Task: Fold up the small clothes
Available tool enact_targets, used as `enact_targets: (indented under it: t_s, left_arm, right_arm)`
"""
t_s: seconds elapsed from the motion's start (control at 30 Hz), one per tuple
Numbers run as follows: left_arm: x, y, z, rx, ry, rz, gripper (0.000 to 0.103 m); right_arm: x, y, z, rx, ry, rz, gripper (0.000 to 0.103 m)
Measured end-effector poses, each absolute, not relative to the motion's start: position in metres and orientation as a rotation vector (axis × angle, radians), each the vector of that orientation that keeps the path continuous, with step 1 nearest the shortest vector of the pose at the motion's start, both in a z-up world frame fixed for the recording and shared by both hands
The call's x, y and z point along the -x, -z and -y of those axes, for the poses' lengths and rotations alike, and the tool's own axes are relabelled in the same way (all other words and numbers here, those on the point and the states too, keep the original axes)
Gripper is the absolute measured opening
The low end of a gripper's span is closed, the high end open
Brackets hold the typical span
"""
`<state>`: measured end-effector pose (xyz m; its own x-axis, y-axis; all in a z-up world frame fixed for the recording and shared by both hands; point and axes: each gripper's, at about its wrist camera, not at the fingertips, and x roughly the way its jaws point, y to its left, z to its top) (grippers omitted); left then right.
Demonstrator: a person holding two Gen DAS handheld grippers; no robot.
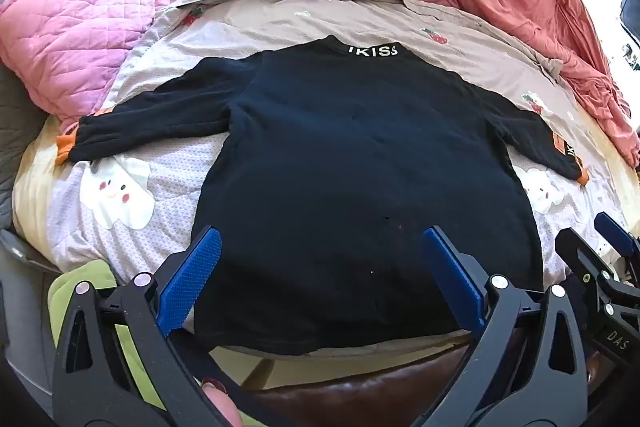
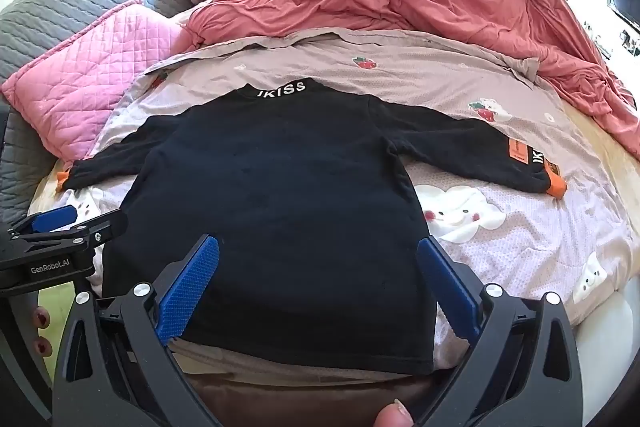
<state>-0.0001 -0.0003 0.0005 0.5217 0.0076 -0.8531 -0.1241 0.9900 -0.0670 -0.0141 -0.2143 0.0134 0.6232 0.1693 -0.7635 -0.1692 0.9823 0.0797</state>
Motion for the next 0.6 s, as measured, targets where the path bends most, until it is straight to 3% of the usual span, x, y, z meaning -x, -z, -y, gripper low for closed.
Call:
enact_targets:
  t_s: [0.6]
  left_arm:
    - [-0.0008, -0.0074, 0.0032, 0.112, -0.08, -1.008, 0.094]
  right_arm:
    - [0.0131, -0.0137, 0.2129, 0.004, -0.196, -0.877, 0.099]
